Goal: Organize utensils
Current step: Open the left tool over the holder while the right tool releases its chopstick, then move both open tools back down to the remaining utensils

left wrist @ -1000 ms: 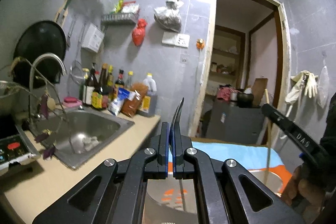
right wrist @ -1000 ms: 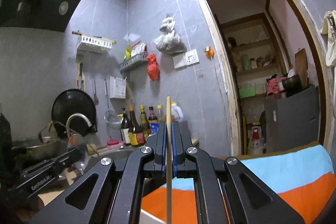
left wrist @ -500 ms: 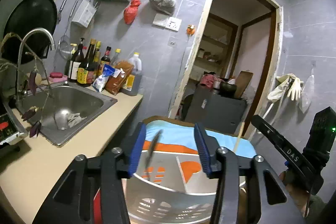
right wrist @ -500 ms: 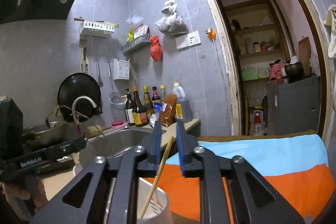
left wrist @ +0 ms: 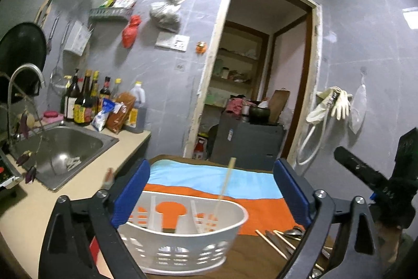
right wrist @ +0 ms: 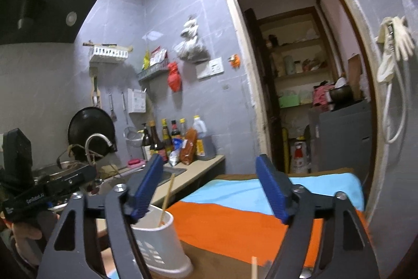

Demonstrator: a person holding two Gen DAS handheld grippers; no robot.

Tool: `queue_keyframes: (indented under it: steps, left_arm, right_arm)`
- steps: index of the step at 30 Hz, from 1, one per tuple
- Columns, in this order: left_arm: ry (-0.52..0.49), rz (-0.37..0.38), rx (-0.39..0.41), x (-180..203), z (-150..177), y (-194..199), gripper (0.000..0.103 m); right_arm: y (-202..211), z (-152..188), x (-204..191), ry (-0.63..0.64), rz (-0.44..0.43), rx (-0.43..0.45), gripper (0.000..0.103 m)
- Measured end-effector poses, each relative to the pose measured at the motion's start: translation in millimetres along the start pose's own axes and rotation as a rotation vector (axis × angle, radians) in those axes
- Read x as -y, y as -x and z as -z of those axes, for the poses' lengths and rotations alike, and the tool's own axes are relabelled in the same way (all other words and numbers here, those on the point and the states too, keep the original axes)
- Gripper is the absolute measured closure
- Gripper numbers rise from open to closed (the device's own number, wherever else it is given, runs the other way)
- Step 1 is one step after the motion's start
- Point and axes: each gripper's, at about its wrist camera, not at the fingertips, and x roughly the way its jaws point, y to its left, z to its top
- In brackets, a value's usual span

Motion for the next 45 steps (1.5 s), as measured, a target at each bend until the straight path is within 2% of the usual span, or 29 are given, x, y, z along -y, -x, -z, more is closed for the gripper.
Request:
queue_keyframes:
  steps: [5, 10, 17, 28, 33, 39, 40, 42, 44, 45]
  left_arm:
    - [-0.047, 0.017, -0.013, 33.6, 9.8, -7.0, 0.008]
    - [-0.083, 0.048, -0.04, 61.2, 22.6, -16.0, 0.008]
    - [-0.109, 0.08, -0.121, 89.4, 48.7, -34.9, 0.008]
    - [-0.142, 0.112, -0.293, 116.7, 95.8, -70.9, 0.008]
    - [-0.157, 0.087, -0.389, 121.4, 114.0, -89.2, 0.008]
    - [-0.136, 0.081, -0.495, 119.0, 128.0, -111.3, 0.01]
    - [-0.132, 0.082, -0.51, 117.9, 129.2, -114.3, 0.012]
    - [-0.121, 0.087, -0.549, 115.5, 133.0, -121.9, 0.021]
    - [-0.105, 0.09, -0.595, 112.4, 135.4, -130.4, 0.037]
    - [-0.097, 0.092, -0.62, 111.1, 136.5, -134.5, 0.039]
  right_arm:
    - [31.5, -5.9, 16.8, 0.032, 0.045, 0.006, 0.001]
    - [57.6, -2.6, 31.6, 0.063, 0.088, 0.0, 0.0]
    - [84.2, 12.5, 58.8, 0.073, 0.148, -0.042, 0.0]
    - [82.8, 54.7, 111.8, 0.015, 0.228, -0.212, 0.001]
    - [73.8, 71.7, 127.2, -0.015, 0.23, -0.285, 0.004]
    - [56.7, 89.0, 139.0, -0.031, 0.209, -0.388, 0.022]
    - [53.2, 91.5, 141.0, -0.032, 0.207, -0.406, 0.027]
    - [46.3, 95.4, 144.3, -0.032, 0.209, -0.441, 0.031]
    - [39.5, 101.1, 147.0, -0.035, 0.208, -0.484, 0.035]
    - [35.4, 103.3, 148.5, -0.036, 0.207, -0.506, 0.038]
